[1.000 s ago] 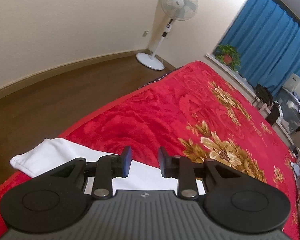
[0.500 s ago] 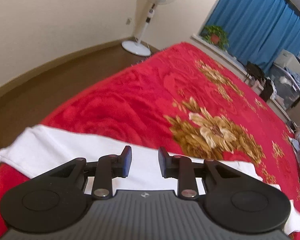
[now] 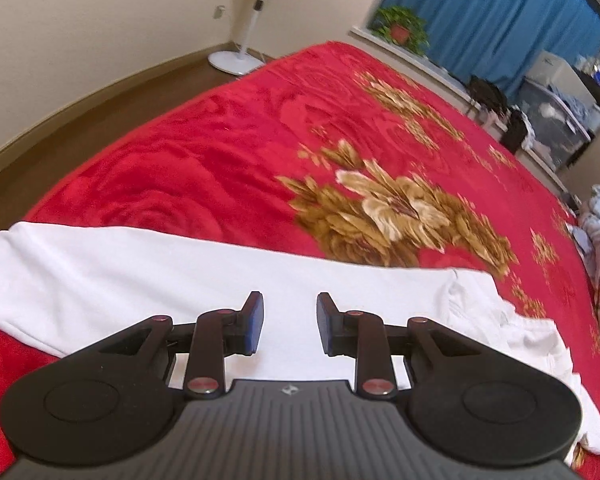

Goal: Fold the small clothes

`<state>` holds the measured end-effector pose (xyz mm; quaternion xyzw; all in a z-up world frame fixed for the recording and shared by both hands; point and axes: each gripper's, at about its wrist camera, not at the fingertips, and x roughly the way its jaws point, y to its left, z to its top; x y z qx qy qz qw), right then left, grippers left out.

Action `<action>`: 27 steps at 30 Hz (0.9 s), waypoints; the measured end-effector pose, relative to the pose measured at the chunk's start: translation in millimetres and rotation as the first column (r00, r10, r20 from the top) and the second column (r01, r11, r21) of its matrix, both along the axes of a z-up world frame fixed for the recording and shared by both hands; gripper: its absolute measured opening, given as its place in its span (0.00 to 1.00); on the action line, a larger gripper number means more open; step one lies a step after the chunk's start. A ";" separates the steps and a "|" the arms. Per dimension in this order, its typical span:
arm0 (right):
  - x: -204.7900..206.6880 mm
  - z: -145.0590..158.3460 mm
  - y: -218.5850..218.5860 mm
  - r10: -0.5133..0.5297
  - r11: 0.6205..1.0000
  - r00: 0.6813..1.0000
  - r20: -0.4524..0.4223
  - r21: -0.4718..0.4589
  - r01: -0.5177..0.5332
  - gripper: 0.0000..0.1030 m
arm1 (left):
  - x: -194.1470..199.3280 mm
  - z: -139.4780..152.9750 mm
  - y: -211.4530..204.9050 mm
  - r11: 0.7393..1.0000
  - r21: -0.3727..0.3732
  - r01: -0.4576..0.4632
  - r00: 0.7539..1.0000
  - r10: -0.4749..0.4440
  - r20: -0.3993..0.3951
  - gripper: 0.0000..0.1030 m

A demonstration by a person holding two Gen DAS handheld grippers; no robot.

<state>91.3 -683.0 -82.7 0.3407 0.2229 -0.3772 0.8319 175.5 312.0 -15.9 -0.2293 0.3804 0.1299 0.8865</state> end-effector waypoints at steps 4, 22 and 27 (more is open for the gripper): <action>-23.3 -29.1 -20.7 -0.040 0.975 0.998 0.041 0.220 0.030 0.04 | 2.9 -1.7 -6.7 1.000 -0.003 0.026 1.000 -0.026 -0.006 0.30; 3.5 -5.6 5.6 0.082 0.994 0.995 0.062 0.070 -0.086 0.03 | 9.5 -6.0 -13.2 0.999 0.011 0.053 0.998 -0.052 -0.023 0.32; -4.5 14.4 6.1 0.057 0.998 0.985 0.166 -0.011 -0.056 0.05 | 10.2 -6.6 -12.7 0.999 -0.002 0.050 0.999 -0.050 -0.019 0.32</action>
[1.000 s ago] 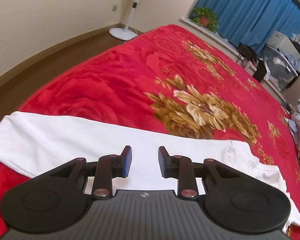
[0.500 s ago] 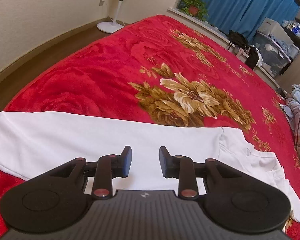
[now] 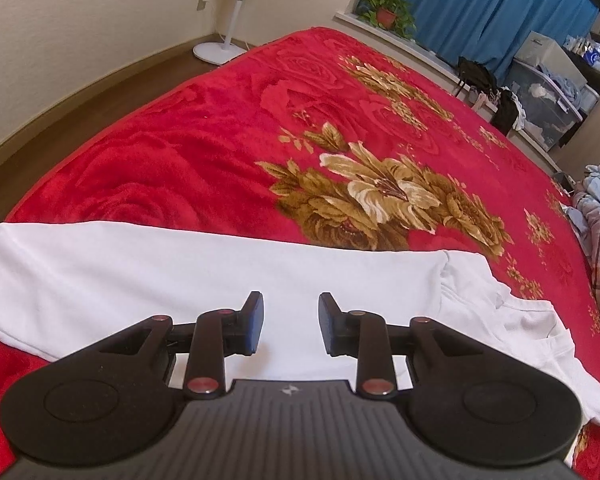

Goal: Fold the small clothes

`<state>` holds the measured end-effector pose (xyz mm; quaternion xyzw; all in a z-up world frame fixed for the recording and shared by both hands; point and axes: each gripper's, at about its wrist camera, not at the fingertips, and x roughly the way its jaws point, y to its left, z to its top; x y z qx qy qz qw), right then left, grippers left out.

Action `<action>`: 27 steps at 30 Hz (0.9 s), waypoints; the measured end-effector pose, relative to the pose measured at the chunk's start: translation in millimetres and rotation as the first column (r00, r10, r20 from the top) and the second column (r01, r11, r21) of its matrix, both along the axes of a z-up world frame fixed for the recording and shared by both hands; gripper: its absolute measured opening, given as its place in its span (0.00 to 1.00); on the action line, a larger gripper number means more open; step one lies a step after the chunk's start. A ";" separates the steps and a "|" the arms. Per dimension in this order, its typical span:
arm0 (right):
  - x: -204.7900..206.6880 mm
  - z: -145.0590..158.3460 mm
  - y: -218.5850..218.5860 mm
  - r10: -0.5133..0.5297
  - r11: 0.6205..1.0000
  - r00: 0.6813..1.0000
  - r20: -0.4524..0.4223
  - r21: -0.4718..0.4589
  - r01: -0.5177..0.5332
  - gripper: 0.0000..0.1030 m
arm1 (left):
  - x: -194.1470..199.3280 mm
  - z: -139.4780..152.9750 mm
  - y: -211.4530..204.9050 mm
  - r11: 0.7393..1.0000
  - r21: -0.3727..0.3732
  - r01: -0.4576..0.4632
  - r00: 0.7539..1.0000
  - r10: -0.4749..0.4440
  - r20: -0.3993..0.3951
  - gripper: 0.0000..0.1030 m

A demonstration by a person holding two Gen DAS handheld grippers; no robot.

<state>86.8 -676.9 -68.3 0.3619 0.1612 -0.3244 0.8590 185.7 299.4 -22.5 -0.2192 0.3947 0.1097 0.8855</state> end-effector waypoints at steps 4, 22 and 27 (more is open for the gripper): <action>0.9 -49.5 -14.9 -0.033 0.974 0.972 -0.234 0.210 0.084 0.09 | -0.1 0.7 -0.3 1.000 -0.001 0.016 1.000 -0.016 0.000 0.32; 58.8 23.1 84.9 0.213 0.952 0.947 -0.239 -0.169 -0.257 0.04 | -0.4 11.3 -1.1 0.999 -0.020 0.028 0.999 -0.027 0.036 0.32; 87.4 70.6 182.1 0.407 0.851 0.893 -0.193 -0.274 -0.447 0.04 | -2.3 18.9 -0.3 0.998 -0.045 0.035 0.998 -0.033 0.059 0.32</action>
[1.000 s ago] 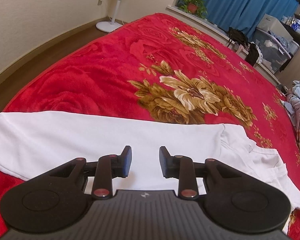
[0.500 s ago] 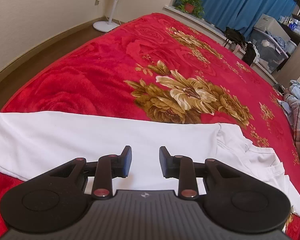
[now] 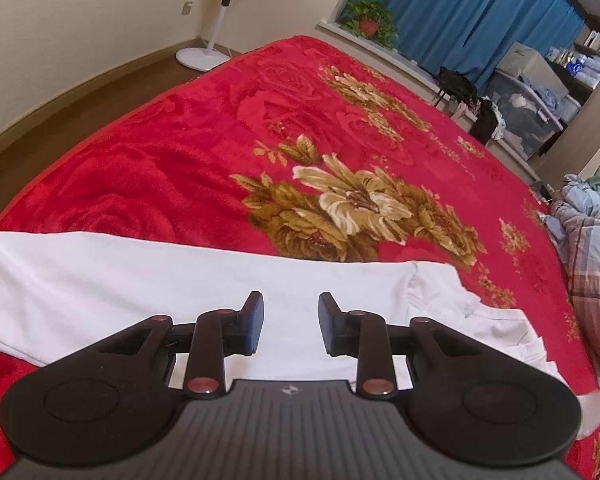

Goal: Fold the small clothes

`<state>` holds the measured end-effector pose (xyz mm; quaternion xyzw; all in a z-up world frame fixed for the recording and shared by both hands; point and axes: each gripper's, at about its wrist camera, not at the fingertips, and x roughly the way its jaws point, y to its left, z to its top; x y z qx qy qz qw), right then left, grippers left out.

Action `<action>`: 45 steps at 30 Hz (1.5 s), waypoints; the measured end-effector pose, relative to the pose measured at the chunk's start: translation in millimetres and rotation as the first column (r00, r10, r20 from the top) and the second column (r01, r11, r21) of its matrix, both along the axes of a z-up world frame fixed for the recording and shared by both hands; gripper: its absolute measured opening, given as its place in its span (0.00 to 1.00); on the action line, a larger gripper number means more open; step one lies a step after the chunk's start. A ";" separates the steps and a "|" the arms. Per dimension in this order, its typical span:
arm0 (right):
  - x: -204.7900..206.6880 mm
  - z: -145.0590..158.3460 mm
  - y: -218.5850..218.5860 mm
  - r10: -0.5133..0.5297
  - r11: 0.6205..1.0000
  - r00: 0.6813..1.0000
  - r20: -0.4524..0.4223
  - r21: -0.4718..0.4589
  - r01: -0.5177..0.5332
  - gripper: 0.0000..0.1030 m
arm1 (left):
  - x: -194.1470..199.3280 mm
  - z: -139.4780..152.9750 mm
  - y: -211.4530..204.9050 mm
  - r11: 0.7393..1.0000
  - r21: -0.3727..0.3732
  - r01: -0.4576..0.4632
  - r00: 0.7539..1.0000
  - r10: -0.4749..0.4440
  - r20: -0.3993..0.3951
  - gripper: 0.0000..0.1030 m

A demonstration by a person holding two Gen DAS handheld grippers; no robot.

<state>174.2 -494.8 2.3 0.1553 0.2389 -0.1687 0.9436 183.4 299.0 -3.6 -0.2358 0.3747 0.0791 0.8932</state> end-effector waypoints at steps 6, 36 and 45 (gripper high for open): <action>9.0 42.2 185.1 0.407 0.911 0.905 0.127 0.023 -0.412 0.04 | -0.7 10.0 -1.5 0.999 -0.030 0.013 0.999 -0.013 0.029 0.32; -45.0 19.7 124.6 0.376 0.907 0.927 -0.022 0.216 -0.362 0.26 | 57.3 -95.3 -177.7 0.922 -0.235 0.306 0.933 -0.340 -0.119 0.32; -24.6 5.4 118.0 0.350 0.909 0.936 -0.042 0.258 -0.328 0.26 | 44.7 -35.6 -148.5 0.977 0.018 0.211 0.977 -0.212 0.027 0.05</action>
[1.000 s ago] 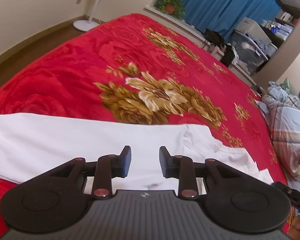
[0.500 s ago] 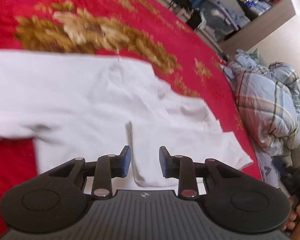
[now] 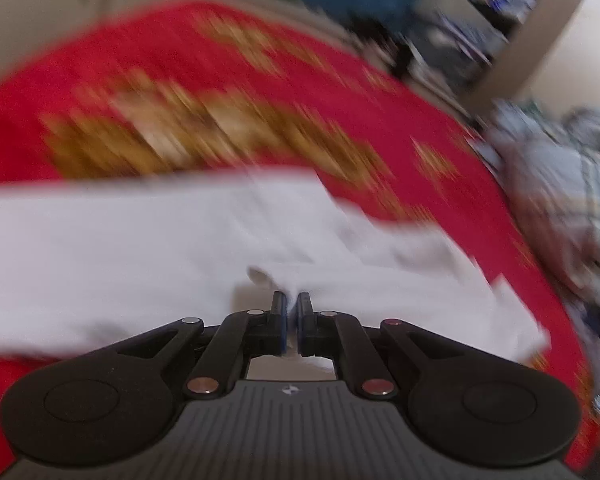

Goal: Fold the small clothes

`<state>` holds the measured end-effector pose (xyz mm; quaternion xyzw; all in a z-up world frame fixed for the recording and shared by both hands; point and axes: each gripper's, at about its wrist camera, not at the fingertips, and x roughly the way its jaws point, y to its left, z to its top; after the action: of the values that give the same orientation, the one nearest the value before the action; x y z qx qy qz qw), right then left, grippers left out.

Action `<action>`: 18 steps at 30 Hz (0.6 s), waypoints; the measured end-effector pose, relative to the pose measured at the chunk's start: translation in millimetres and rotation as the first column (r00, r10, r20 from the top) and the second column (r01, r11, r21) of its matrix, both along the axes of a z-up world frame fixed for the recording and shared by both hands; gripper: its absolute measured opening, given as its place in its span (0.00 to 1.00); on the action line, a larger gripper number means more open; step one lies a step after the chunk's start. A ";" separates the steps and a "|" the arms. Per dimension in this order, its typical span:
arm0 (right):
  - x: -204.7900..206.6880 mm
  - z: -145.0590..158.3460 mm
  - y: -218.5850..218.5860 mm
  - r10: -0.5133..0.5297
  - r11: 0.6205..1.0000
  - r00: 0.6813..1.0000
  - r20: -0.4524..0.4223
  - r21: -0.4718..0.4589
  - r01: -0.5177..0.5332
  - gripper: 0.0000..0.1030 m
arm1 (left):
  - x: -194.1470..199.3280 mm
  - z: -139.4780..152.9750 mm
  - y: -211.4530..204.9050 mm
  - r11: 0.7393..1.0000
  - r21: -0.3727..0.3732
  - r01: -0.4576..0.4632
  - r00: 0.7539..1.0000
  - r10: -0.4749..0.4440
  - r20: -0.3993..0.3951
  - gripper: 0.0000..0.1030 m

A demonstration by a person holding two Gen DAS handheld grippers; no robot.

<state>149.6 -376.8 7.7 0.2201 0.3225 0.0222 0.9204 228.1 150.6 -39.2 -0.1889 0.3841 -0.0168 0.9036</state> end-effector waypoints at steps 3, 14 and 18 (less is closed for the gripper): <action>8.0 -9.4 6.9 0.023 0.999 0.999 -0.042 0.035 -0.021 0.27 | -6.3 11.4 31.6 0.991 0.057 -0.122 0.992 0.124 -0.033 0.09; 21.9 -77.6 31.9 0.040 0.995 0.906 -0.422 0.101 0.004 0.27 | -0.2 -10.6 77.6 0.979 -0.130 -0.157 0.980 0.138 -0.143 0.26; 22.9 -87.2 35.5 0.019 0.995 0.893 -0.449 0.094 0.027 0.27 | 3.9 -32.1 74.7 0.977 -0.140 -0.160 0.965 0.125 -0.230 0.27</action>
<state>172.5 -341.2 -79.5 0.2649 0.5244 -0.0154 0.8090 232.0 225.2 -71.3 -0.2876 0.4648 0.0391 0.8365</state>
